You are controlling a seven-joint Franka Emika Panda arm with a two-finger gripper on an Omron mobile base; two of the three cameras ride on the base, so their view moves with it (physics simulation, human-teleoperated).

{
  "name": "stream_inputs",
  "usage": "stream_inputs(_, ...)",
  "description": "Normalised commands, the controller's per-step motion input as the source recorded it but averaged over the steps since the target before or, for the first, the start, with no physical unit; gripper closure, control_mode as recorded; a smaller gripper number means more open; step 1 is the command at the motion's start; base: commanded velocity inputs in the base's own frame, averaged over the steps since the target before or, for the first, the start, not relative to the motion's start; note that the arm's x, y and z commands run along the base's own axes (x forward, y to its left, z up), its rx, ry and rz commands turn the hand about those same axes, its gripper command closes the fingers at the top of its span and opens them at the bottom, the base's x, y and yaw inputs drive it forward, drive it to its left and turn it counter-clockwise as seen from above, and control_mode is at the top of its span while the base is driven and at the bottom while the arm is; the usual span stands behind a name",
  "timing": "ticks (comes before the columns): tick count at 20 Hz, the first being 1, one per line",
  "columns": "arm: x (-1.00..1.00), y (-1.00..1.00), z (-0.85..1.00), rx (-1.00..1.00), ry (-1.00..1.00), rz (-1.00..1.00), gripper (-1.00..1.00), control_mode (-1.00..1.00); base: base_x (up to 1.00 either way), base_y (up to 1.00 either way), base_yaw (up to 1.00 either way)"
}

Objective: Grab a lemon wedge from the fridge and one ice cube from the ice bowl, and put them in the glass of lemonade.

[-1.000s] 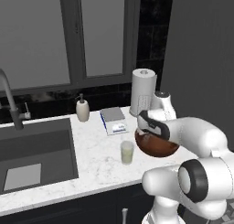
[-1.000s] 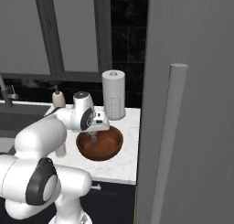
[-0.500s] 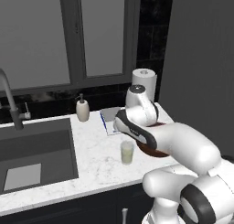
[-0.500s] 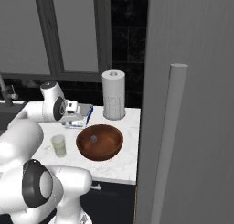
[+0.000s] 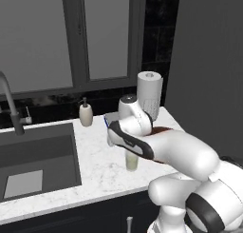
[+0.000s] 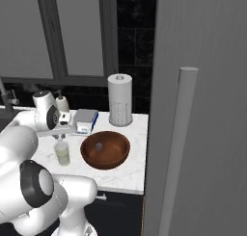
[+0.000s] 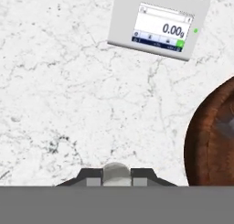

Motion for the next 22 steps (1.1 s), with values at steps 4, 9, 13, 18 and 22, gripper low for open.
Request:
stream_inputs(4, 0.00, 0.00, -0.37, 0.00, 0.07, 0.02, 1.00, -1.00, 0.00, 0.00, 0.00)
stream_inputs(9, 0.00, 0.00, -0.21, 0.00, 0.01, 0.01, 1.00, -1.00, 0.00, 0.00, 0.00)
stream_inputs(13, -0.36, -0.15, -0.21, 0.00, 0.01, 0.01, 1.00, -1.00, 0.00, 0.00, 0.00)
stream_inputs(18, -0.45, -0.06, 0.00, 0.00, 0.00, 0.00, 1.00, -1.00, 0.00, 0.00, 0.00)
stream_inputs(22, -0.08, 0.00, 0.00, 0.00, -0.01, 0.00, 1.00, -1.00, 0.00, 0.00, 0.00)
